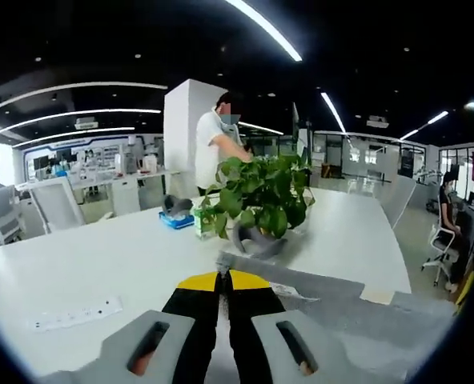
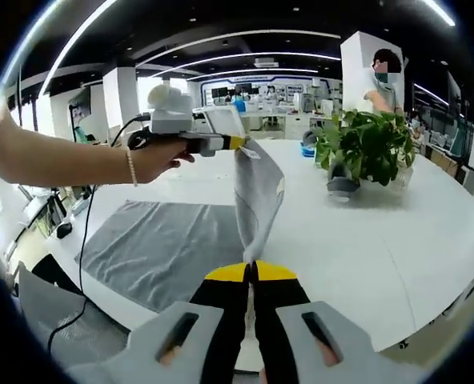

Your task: Fold the towel on the table until its edges align and the towel forms a compact rectangular stack.

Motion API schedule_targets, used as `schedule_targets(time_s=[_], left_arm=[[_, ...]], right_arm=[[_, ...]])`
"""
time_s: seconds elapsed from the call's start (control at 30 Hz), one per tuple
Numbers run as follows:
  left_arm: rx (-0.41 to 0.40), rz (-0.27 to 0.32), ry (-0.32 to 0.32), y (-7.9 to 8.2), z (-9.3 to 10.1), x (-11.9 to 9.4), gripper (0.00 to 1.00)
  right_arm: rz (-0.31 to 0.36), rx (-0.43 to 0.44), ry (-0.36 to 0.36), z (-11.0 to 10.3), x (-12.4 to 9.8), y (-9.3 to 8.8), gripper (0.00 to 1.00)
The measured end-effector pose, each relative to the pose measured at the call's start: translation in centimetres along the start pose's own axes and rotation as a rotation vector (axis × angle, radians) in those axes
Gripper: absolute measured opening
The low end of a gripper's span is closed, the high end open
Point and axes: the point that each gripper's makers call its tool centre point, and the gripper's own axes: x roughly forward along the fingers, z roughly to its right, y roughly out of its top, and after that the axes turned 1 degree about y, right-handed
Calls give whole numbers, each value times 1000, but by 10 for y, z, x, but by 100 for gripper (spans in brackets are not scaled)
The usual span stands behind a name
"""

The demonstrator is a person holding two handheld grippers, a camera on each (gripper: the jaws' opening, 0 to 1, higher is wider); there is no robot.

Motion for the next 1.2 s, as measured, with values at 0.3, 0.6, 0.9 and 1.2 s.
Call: schedule_targets(time_s=[0.3, 0.6, 0.9, 1.2], left_arm=[[71, 0, -23, -2, -4, -26, 3], [55, 18, -12, -2, -21, -44, 3], [37, 21, 25, -8, -50, -64, 3], [9, 40, 54, -3, -70, -78, 3]], right_arm=[[-17, 2, 40, -35, 0, -4, 0], [-27, -7, 83, -67, 2, -5, 0], [-27, -30, 109, -94, 5, -2, 0], [-23, -60, 149, -117, 6, 5, 0]])
